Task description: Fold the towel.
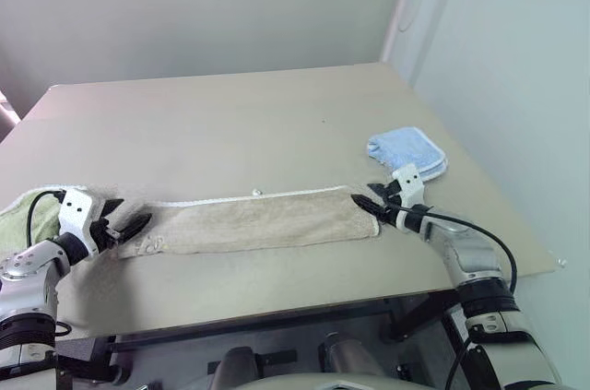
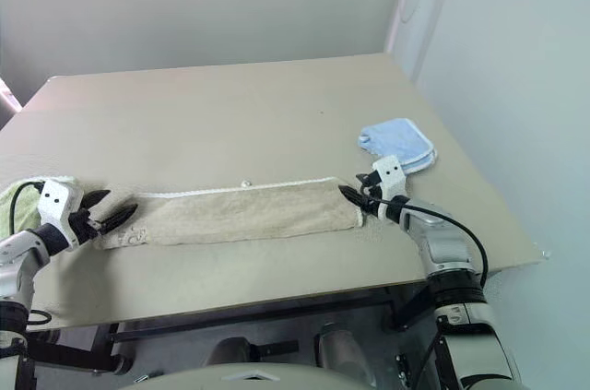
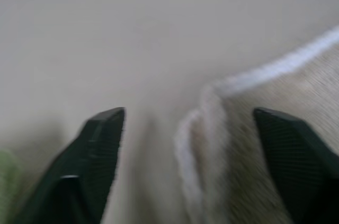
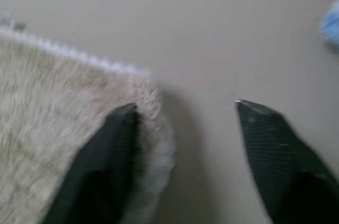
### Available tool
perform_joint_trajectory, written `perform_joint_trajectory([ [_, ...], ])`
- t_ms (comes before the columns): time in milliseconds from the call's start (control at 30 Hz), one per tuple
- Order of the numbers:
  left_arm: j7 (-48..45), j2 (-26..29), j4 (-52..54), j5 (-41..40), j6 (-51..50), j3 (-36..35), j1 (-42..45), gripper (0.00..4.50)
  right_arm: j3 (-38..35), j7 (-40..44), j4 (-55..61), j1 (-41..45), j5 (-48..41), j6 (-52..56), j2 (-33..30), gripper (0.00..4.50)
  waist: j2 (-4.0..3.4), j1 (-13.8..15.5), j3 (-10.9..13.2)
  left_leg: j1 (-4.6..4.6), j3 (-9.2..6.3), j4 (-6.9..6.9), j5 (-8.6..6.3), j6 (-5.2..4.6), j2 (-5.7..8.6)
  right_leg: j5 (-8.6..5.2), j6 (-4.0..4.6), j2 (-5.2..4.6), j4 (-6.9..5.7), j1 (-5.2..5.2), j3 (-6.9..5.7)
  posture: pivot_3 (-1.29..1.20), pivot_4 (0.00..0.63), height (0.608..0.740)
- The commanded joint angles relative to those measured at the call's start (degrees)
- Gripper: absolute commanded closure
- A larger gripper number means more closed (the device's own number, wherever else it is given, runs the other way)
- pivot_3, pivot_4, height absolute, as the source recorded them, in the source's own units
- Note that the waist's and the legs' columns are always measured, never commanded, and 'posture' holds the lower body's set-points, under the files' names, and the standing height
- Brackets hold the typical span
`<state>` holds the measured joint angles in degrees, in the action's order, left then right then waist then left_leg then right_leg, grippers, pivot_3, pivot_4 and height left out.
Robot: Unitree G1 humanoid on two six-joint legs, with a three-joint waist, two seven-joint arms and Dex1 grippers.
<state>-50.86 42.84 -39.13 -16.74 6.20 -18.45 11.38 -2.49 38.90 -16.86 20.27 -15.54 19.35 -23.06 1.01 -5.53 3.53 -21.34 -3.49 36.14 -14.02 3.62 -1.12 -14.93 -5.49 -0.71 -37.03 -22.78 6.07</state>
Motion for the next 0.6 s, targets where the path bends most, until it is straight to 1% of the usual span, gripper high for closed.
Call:
perform_joint_trajectory([
  [33,-0.61,2.28,5.99,-5.0,-4.69,-4.65,0.29,0.0,-4.77,0.17,6.49,1.58,-6.09,7.14,-1.34,0.17,0.01,0.0,0.0,-0.03,0.0,-0.04,0.0,0.0,0.0,0.0,-0.01,0.01,0.0,-0.05,0.01,0.0,0.0,0.74],
  [200,-3.75,2.86,20.27,-12.32,-14.77,-7.47,-3.79,0.0,-10.63,-0.88,10.44,2.75,-16.33,26.04,-3.52,0.17,-0.01,0.02,0.01,-0.06,0.01,-0.09,0.0,0.0,-0.01,-0.03,-0.02,-0.01,0.02,-0.08,0.02,0.0,0.0,0.74],
  [267,-4.13,2.74,24.31,-13.12,-16.8,-7.22,-5.26,0.0,-13.18,-1.57,10.86,3.69,-20.0,31.63,-4.02,0.17,-0.02,0.02,0.02,-0.02,0.03,-0.06,0.0,0.0,-0.01,-0.04,0.0,-0.02,0.02,-0.04,0.04,0.0,0.0,0.74],
  [367,-4.32,1.73,28.86,-13.41,-18.65,-5.78,-6.6,0.0,-20.32,-4.44,11.15,5.71,-29.56,45.27,-4.05,0.17,-0.06,-0.01,0.04,0.0,0.03,0.0,0.0,0.0,-0.01,-0.03,0.02,-0.01,0.01,-0.04,0.05,0.0,0.0,0.74],
  [433,-4.26,0.65,30.86,-13.58,-19.58,-4.88,-7.18,0.0,-23.31,-4.58,12.83,5.13,-35.62,54.16,-4.6,0.17,-0.06,0.03,0.04,0.0,0.02,0.01,0.0,0.0,-0.01,-0.03,0.03,0.0,0.01,-0.04,0.05,0.0,0.0,0.74],
  [500,-3.88,-0.39,32.02,-13.37,-20.06,-4.13,-7.61,0.0,-24.1,-4.05,12.94,4.5,-39.58,63.18,-5.59,0.17,-0.07,0.04,0.04,-0.02,0.02,-0.03,0.0,0.0,-0.01,-0.04,0.03,0.0,0.04,-0.06,0.05,0.0,0.0,0.74],
  [533,-3.8,-1.13,32.2,-12.99,-20.02,-3.51,-7.75,0.0,-21.63,-1.92,10.91,3.8,-44.29,68.15,-7.79,0.17,-0.07,0.02,0.04,-0.03,0.02,-0.06,0.0,0.0,-0.01,-0.05,0.03,0.0,0.07,-0.06,0.05,0.0,0.0,0.74],
  [567,-3.78,-1.67,32.26,-12.75,-20.08,-3.05,-7.82,0.0,-20.42,-1.05,9.52,3.3,-47.9,71.15,-8.94,0.17,-0.07,0.02,0.05,-0.05,0.02,-0.08,-0.01,-0.01,-0.01,-0.05,0.03,0.0,0.12,-0.07,0.05,0.0,0.0,0.74],
  [600,-3.8,-2.2,32.32,-12.59,-20.12,-2.5,-7.84,0.0,-20.82,-1.55,9.27,2.76,-50.36,72.71,-8.77,0.17,-0.06,0.0,0.04,-0.06,0.03,-0.1,-0.01,-0.01,-0.01,-0.05,0.03,-0.01,0.17,-0.07,0.06,0.0,0.0,0.74],
])
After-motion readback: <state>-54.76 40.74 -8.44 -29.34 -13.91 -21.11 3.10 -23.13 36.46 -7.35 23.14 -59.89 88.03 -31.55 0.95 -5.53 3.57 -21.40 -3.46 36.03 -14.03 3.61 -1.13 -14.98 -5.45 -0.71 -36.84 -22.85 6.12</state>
